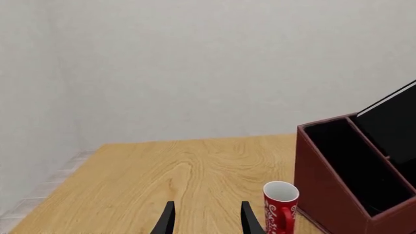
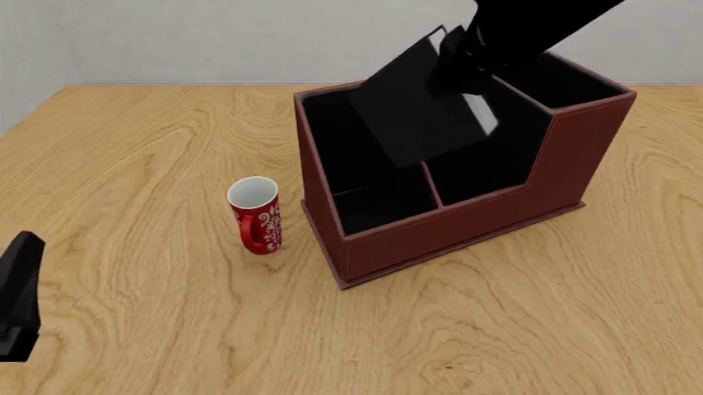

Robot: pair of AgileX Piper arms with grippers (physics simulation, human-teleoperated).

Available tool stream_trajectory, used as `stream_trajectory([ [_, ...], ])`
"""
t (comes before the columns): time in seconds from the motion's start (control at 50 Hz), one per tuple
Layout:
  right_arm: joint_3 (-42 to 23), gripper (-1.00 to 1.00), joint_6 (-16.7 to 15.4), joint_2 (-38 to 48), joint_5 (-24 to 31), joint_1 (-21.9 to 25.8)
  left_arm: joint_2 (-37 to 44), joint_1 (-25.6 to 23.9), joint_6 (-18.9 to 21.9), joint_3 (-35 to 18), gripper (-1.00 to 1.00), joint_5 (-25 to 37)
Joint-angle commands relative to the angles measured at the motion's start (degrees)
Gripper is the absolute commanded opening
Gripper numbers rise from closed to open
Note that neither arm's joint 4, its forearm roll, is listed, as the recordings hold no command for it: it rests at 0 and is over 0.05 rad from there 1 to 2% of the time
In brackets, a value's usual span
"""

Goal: Pick up the book and place it in the left compartment of the caddy.

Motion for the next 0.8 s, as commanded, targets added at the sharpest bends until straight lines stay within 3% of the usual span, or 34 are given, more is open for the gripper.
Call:
stream_trajectory([
  [0.02,-1.6,-1.0,-2.0,0.5,1.3,0.5,1.9,1.7,-2.4,0.9,1.0,-1.2],
  [0.8,-5.7,-1.0,2.4,7.0,1.1,1.6,8.2,2.4,-2.2,2.0,1.0,-8.5],
])
